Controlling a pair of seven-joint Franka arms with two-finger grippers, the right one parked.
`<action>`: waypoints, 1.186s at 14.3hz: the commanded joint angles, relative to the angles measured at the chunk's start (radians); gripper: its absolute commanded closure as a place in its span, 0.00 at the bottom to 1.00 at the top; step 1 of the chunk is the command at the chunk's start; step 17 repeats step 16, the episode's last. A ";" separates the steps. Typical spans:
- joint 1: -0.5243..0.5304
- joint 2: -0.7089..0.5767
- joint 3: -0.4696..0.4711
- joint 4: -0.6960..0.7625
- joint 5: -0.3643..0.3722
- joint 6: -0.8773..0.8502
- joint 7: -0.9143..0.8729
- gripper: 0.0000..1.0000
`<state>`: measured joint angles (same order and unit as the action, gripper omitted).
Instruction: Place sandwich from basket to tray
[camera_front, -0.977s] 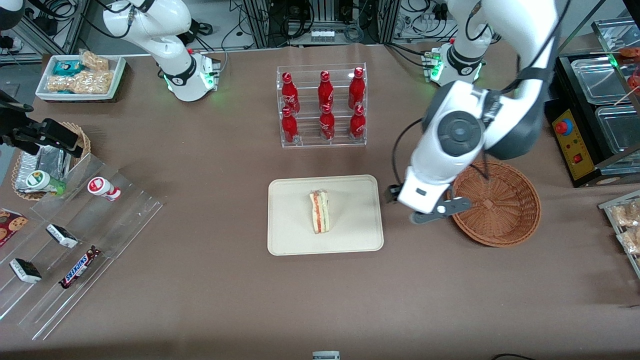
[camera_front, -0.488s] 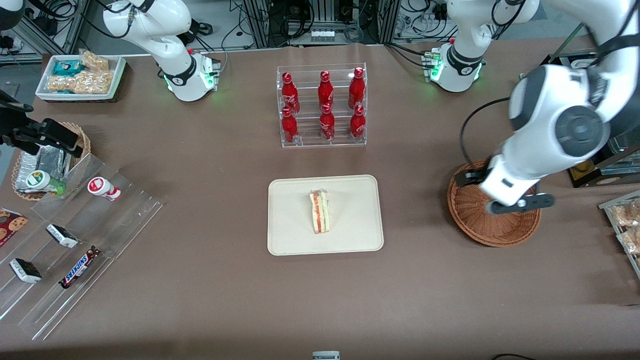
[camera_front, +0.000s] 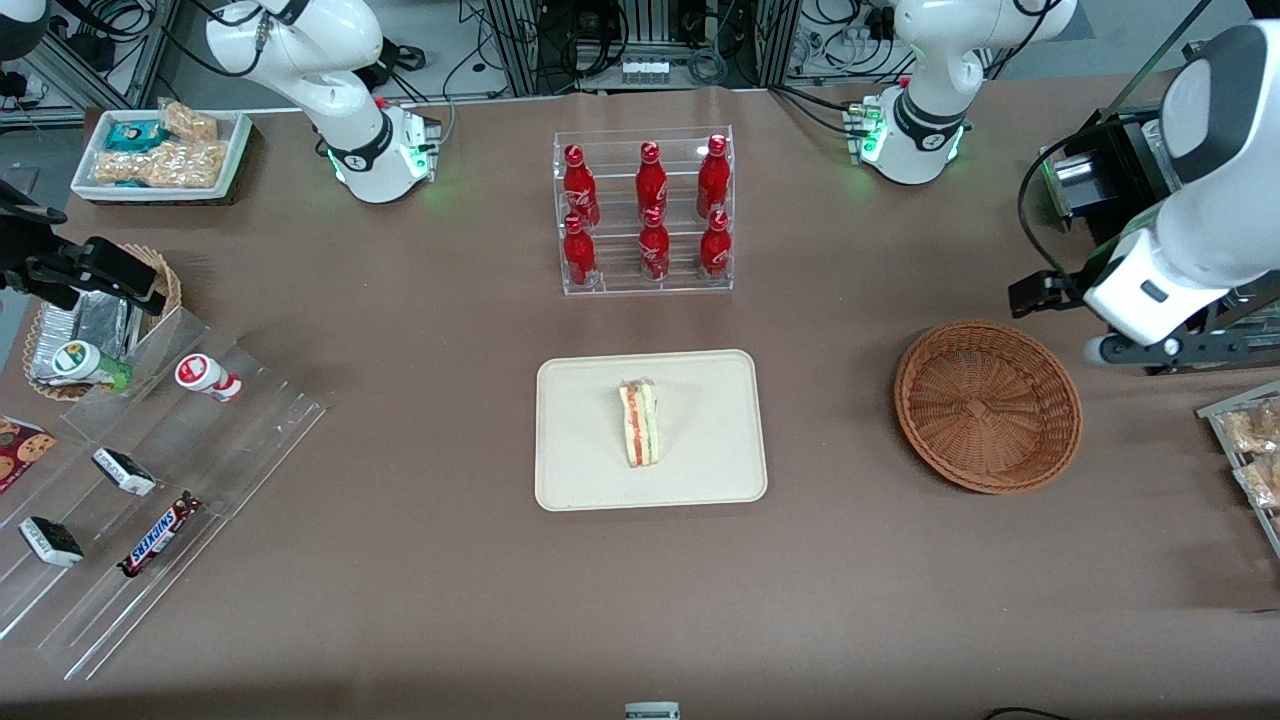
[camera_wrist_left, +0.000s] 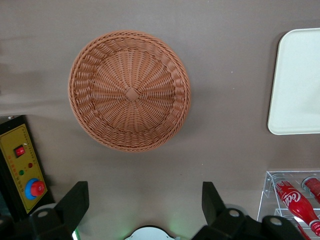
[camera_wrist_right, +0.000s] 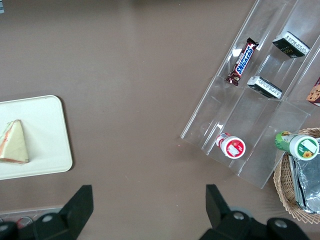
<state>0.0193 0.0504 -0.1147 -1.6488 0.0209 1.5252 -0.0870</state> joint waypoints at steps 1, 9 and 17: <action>0.034 -0.038 -0.003 -0.023 0.004 0.000 0.018 0.00; 0.039 -0.038 0.001 0.027 0.005 0.007 0.012 0.00; 0.036 -0.035 -0.002 0.041 0.002 0.009 0.009 0.00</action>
